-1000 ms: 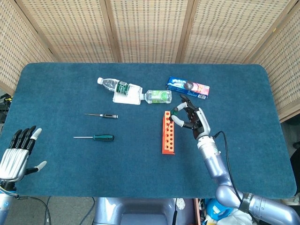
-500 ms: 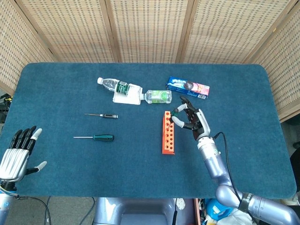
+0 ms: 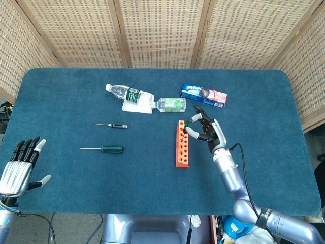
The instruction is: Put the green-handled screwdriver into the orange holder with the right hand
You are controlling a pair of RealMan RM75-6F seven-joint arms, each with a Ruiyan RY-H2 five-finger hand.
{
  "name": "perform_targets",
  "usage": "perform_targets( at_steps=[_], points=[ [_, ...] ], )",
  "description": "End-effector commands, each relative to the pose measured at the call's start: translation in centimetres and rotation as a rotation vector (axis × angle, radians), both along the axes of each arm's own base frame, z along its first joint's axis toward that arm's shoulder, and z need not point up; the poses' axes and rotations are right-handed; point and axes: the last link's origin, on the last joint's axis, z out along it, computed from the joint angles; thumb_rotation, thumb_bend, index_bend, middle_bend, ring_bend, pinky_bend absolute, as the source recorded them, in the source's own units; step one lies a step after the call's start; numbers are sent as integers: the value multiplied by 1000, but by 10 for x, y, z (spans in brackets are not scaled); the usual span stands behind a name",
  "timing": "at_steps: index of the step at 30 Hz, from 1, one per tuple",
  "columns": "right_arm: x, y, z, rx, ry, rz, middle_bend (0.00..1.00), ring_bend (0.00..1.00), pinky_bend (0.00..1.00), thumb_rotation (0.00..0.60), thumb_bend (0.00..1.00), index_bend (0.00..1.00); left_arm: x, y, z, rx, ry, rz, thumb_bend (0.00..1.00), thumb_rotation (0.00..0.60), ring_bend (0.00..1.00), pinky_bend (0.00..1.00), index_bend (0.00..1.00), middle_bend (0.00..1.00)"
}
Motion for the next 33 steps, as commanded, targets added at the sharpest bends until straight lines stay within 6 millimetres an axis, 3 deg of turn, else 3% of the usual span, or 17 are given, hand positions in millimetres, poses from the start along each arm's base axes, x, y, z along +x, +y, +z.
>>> perform_targets(
  at_steps=[1, 17, 33],
  points=[
    [-2, 1, -3, 7, -1, 0, 70, 0, 0, 600, 217, 620, 0, 0, 0, -1, 0, 0, 0, 600, 0, 0, 0, 0],
    [-19, 8, -29, 33, -57, -3, 70, 0, 0, 600, 217, 620, 0, 0, -1, -5, -2, -1, 0, 600, 0, 0, 0, 0],
    [-23, 13, -42, 55, -60, 34, 71, 0, 0, 600, 217, 621, 0, 0, -1, -7, -8, 1, 0, 600, 0, 0, 0, 0]
  ],
)
